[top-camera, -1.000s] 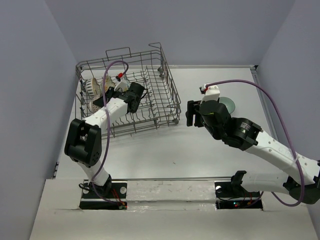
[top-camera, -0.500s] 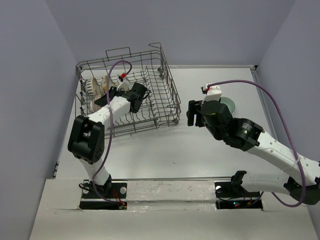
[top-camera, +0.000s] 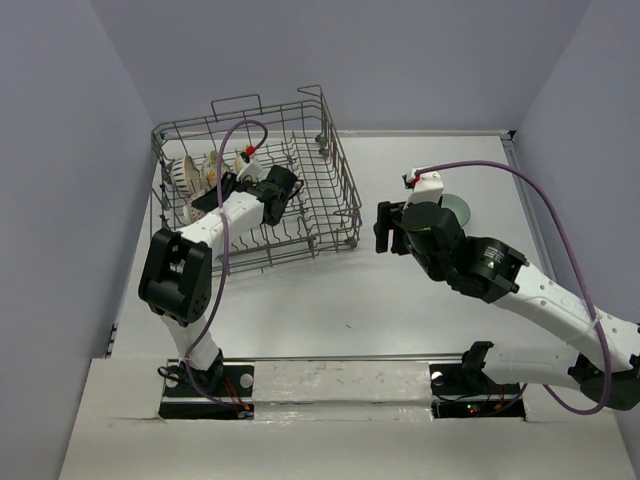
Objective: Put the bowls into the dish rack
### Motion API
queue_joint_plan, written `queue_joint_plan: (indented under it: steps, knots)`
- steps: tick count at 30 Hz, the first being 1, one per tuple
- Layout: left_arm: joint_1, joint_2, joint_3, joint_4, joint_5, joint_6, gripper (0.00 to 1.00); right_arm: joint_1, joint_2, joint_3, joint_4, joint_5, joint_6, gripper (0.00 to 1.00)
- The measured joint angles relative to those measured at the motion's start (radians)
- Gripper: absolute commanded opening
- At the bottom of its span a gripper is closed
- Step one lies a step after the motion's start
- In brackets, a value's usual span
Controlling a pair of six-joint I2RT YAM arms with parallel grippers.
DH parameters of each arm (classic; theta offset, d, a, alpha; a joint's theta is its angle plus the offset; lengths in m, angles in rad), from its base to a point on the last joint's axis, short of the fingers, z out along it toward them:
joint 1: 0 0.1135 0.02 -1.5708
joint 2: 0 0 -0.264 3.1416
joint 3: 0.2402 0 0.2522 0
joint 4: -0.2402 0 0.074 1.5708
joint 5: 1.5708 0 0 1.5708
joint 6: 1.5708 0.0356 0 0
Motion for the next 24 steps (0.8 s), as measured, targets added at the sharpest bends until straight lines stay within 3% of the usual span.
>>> queue_joint_plan:
  steps: [24]
  knots:
    - [-0.013, 0.024, 0.0, 0.001, 0.005, 0.007, 0.43, 0.0, -0.012, -0.005, -0.006, 0.018, 0.0, 0.74]
